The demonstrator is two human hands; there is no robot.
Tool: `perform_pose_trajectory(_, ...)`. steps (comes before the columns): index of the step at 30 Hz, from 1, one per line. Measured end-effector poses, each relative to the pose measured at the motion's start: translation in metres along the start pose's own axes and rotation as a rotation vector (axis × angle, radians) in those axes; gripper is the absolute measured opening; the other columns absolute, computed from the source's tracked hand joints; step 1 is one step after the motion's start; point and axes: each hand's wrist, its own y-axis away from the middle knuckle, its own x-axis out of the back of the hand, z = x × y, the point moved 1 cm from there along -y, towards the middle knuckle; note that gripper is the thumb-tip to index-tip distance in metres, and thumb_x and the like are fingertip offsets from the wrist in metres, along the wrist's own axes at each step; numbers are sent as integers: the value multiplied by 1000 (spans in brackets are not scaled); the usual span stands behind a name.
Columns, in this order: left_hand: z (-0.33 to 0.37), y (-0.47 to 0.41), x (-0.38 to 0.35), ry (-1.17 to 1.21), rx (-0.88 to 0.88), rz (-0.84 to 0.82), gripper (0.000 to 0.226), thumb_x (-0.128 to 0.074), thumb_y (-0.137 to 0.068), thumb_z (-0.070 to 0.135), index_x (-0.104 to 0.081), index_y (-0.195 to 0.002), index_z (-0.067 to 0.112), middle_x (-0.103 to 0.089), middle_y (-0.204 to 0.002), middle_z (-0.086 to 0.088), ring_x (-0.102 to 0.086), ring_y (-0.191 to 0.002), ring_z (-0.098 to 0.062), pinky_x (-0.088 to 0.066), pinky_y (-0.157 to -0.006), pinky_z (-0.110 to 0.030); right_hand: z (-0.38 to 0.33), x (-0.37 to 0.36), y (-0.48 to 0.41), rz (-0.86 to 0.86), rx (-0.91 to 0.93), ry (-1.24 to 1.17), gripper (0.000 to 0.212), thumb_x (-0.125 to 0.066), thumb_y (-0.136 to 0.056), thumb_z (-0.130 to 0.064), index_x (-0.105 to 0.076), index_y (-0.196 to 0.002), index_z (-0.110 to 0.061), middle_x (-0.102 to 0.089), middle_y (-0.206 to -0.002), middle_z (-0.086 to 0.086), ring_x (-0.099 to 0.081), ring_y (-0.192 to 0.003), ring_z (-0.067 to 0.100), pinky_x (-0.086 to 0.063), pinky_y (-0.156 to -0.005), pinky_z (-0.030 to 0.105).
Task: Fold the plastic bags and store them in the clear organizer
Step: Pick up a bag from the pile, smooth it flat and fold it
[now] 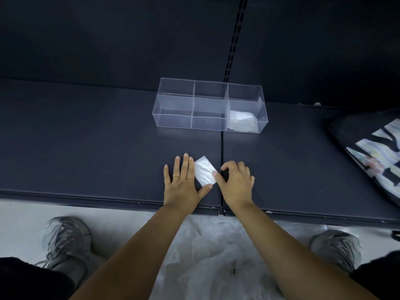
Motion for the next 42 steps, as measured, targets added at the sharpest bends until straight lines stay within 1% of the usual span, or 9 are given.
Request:
perform_pose_trajectory(6, 5, 6, 2, 22, 51, -13, 98, 8, -75, 75, 18, -148, 11, 21, -159, -5, 22, -145, -23, 13, -115, -50, -16, 4, 0, -34, -69, -130, 15, -68, -85, -27, -57, -77, -20, -53, -91, -6, -53, -90, 16, -38, -82, 29)
perform_pose_trajectory(13, 18, 29, 5, 240, 162, -43, 101, -21, -83, 76, 15, -150, 9, 18, -159, -5, 21, -145, -20, 15, -114, -46, -22, 12, 2, -205, -243, -496, 31, -67, -77, -4, -56, -102, -17, -58, -79, -8, -56, -70, 3, -40, -57, 12)
perform_pose_trajectory(19, 5, 14, 67, 598, -183, -76, 128, -76, -61, 63, 10, -151, 32, 12, -156, 19, 20, -143, -4, 14, -115, -34, -27, 69, 0, -486, 283, -218, 27, -70, -77, -3, -58, -94, -21, -59, -82, -8, -50, -64, 2, -45, -64, 19)
perform_pose_trajectory(21, 13, 4, 86, 557, -328, -180, 107, -82, -62, 50, -23, -149, 33, -21, -152, 18, -12, -144, -8, -2, -118, -31, -32, 89, -1, -534, 393, -164, 30, -70, -76, -4, -57, -92, -25, -60, -82, -9, -51, -64, 2, -46, -63, 18)
perform_pose_trajectory(23, 22, -4, 99, 610, -342, -247, 56, -83, -67, 39, -61, -117, 26, -62, -111, 13, -56, -106, -10, -40, -95, -21, -34, 106, -7, -501, 418, -171, 31, -70, -77, -4, -57, -94, -25, -63, -83, -7, -53, -67, 5, -48, -66, 22)
perform_pose_trajectory(26, 30, -18, 108, 810, -284, -195, 18, -80, -76, 26, -64, -68, 21, -53, -56, 14, -48, -53, 2, -34, -48, -11, -26, 121, -23, -474, 308, -313, 32, -72, -80, -7, -61, -107, -21, -63, -81, -3, -53, -68, 5, -47, -70, 21)
perform_pose_trajectory(33, 34, -48, 107, 1215, -67, 19, 14, -73, -83, 17, -71, -75, 28, -71, -70, 15, -63, -66, 4, -44, -65, -5, -3, 126, -92, -213, -16, -608, 13, -74, -81, -11, -69, -70, -16, -64, -69, -5, -55, -60, 0, -45, -65, 11)
perform_pose_trajectory(37, 18, -42, 65, 890, 116, 257, 11, -67, -87, 11, -74, -80, 17, -73, -89, 3, -64, -84, -11, -50, -81, -24, 8, 119, -156, 29, -274, -622, 15, -75, -81, -14, -68, -90, -5, -68, -93, 10, -61, -74, 11, -50, -65, 12)
perform_pose_trajectory(42, 23, -9, 4, 299, -30, 419, 16, -66, -85, 13, -64, -101, 16, -60, -112, -5, -57, -104, -30, -44, -94, -46, 7, 95, -192, 88, -336, 72, 21, -65, -81, -31, -70, -95, -17, -68, -105, 4, -60, -104, 26, -40, -93, 33)
